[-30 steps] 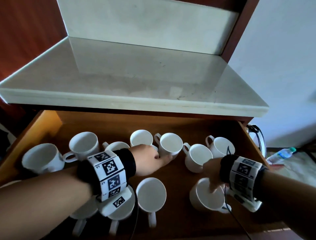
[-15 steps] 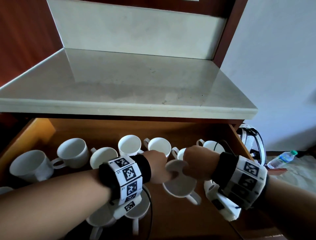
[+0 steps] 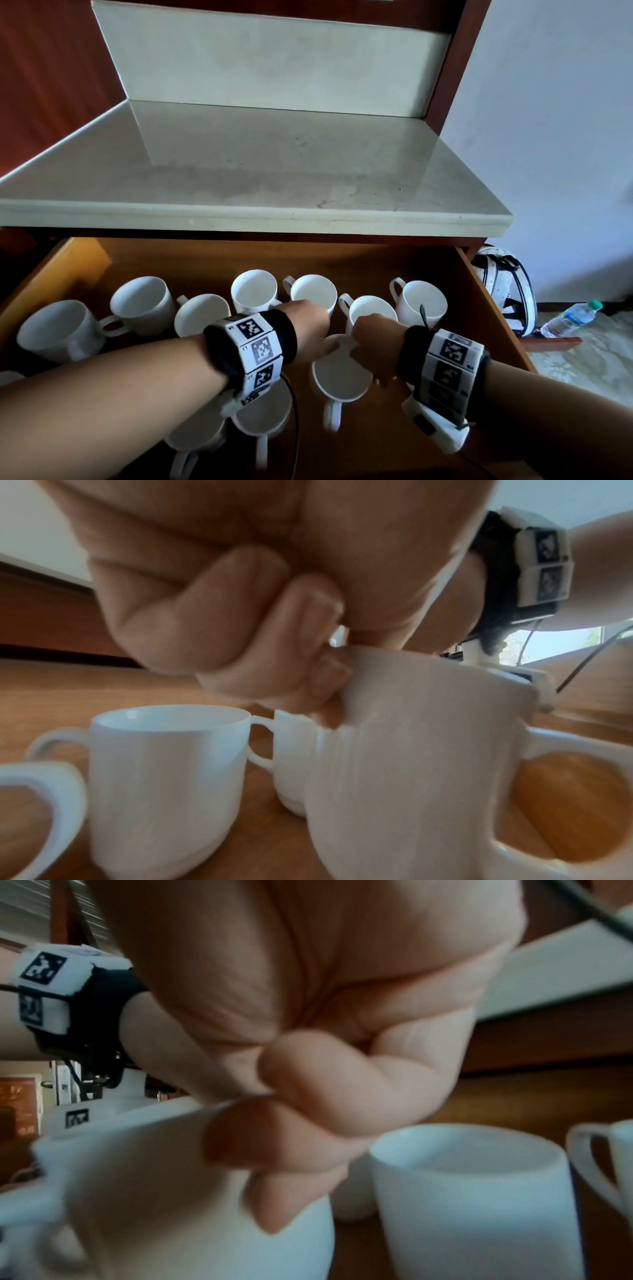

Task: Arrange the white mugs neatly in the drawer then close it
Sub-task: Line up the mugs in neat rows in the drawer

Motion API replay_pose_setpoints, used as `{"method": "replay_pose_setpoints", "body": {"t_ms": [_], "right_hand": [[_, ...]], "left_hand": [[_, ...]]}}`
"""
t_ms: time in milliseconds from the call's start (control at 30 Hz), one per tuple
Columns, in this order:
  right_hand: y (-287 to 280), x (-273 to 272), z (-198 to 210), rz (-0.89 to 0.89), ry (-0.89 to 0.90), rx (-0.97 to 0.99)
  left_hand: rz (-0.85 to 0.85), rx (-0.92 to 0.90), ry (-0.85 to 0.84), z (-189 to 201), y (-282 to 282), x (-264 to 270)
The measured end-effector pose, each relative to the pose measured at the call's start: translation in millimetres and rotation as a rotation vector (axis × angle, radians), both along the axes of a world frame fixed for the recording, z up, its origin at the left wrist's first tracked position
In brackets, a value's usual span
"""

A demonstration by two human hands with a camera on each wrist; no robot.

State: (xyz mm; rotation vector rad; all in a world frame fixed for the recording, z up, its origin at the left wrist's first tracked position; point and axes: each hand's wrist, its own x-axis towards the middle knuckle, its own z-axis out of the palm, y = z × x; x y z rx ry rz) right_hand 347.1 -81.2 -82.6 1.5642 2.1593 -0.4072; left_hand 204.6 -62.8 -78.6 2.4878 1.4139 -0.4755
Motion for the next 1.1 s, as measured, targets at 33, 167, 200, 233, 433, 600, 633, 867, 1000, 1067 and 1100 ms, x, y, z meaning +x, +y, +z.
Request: {"method": "replay_pose_setpoints", "body": {"t_ms": [33,167,200,233,433,600,633,867,1000,1067,1100], "right_hand": [[1.0,-0.8,-4.0,-0.002,-0.006,-0.013],[-0.6,-2.5,-19.0,0.023,-0.049,-0.056],[-1.6,-3.9,-21.9,0.023,-0.060,-0.073],[-2.2,-4.1,-24.2,0.022,-0.065,-0.088],[-2.5,-11.8,-26.7,0.071,-0.084,-0.119],[-3.5,-19.0,-30.7,0.069,-0.044,-0.147],[-3.9,-20.4,-30.9,0.066,-0.040,-0.147],[-8.2,-27.1,-28.4,0.058,-0.014,-0.173],[-9.4,-26.2,-28.2,0.049,0.004,-0.197],[-9.9,-23.5,-26.4,0.039,0.023,-0.253],[-9.7,-20.0,-24.7,0.025,0.042,-0.289]], "left_hand": [[0.019,0.012,-0.043,-0.1,3.5,-4.4],[0.084,0.010,-0.109,3.8,13.4,-20.0],[0.098,0.014,-0.113,3.8,13.6,-24.3],[0.103,0.022,-0.111,3.0,13.7,-27.1],[0.123,0.015,-0.117,-0.9,5.5,-39.6],[0.124,0.019,-0.126,-1.3,2.4,-45.1],[0.122,0.020,-0.124,-1.6,2.1,-46.0],[0.107,0.017,-0.127,-7.0,2.2,-49.0],[0.101,0.003,-0.120,-5.2,2.5,-44.3],[0.097,-0.006,-0.121,-5.5,4.8,-40.2],[0.095,-0.010,-0.119,-6.5,5.9,-38.7]]}}
